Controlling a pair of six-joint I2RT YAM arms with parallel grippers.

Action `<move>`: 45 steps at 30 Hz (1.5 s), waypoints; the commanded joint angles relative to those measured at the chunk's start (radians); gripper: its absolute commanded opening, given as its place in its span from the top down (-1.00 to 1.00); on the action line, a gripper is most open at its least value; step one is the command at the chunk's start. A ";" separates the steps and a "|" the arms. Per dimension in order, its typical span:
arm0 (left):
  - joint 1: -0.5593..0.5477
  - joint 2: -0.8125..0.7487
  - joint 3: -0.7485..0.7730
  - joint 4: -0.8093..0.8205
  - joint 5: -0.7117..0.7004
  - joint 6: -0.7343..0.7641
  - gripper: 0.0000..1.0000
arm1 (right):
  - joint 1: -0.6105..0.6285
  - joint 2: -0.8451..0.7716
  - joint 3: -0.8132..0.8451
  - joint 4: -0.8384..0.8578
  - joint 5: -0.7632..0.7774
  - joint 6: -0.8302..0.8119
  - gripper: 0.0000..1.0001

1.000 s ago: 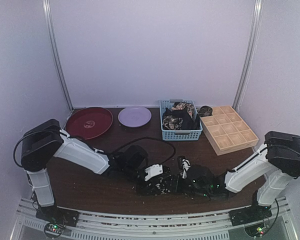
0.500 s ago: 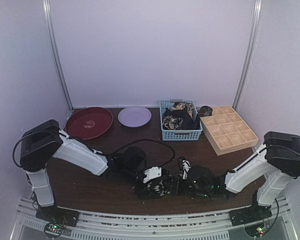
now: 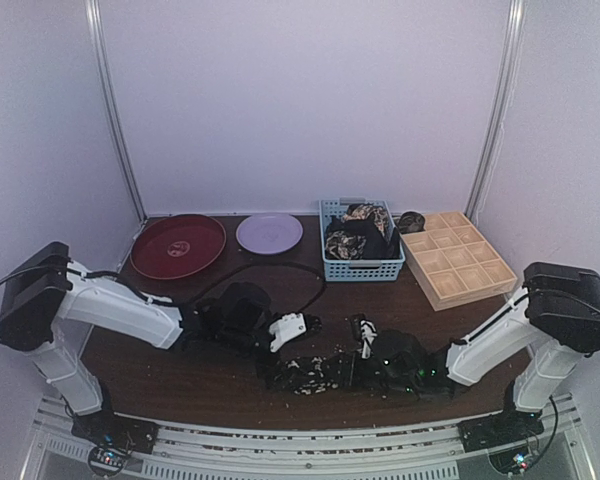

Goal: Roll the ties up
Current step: Roll the tie at the center of the board.

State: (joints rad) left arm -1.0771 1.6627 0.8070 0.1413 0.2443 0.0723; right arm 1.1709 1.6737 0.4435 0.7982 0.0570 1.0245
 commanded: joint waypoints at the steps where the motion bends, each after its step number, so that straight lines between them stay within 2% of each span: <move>1: 0.010 -0.101 -0.086 -0.002 -0.037 -0.092 -0.97 | 0.008 0.023 0.033 -0.048 -0.019 -0.007 0.35; 7: 0.018 -0.255 -0.225 0.062 -0.090 -0.215 -0.96 | 0.015 0.032 0.048 -0.064 -0.016 -0.003 0.36; 8: 0.019 -0.269 -0.235 0.062 -0.091 -0.230 -0.89 | 0.017 0.032 0.051 -0.069 -0.016 -0.004 0.36; 9: 0.019 -0.278 -0.251 0.062 -0.088 -0.245 -0.76 | 0.019 0.036 0.056 -0.075 -0.015 -0.005 0.36; 10: 0.019 -0.284 -0.261 0.065 -0.079 -0.263 -0.53 | 0.021 0.038 0.060 -0.078 -0.013 -0.005 0.36; 12: 0.019 -0.282 -0.283 0.078 -0.084 -0.310 0.13 | 0.023 0.045 0.068 -0.084 -0.016 -0.008 0.36; 13: 0.019 -0.279 -0.300 0.094 -0.075 -0.330 0.38 | 0.025 0.047 0.071 -0.085 -0.016 -0.007 0.36; 16: 0.018 -0.266 -0.348 0.155 -0.058 -0.378 0.80 | 0.027 0.050 0.073 -0.088 -0.014 -0.009 0.36; 19: 0.013 -0.242 -0.380 0.200 -0.064 -0.414 1.00 | 0.029 0.047 0.073 -0.095 -0.010 -0.010 0.36; 23: -0.005 -0.181 -0.392 0.289 -0.057 -0.438 1.00 | 0.032 0.045 0.070 -0.102 -0.008 -0.012 0.36; 29: -0.028 -0.055 -0.317 0.343 -0.036 -0.441 1.00 | 0.033 0.047 0.079 -0.106 -0.017 -0.024 0.36; 33: -0.032 -0.030 -0.300 0.396 -0.021 -0.449 1.00 | 0.033 0.042 0.077 -0.108 -0.009 -0.024 0.36; 45: -0.032 -0.046 -0.240 0.334 -0.032 -0.427 1.00 | 0.036 0.012 0.067 -0.146 0.011 -0.058 0.40</move>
State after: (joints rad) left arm -1.1034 1.6291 0.5194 0.4404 0.2169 -0.3653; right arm 1.1954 1.7050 0.5137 0.7181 0.0582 0.9962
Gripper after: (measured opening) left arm 0.003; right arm 0.310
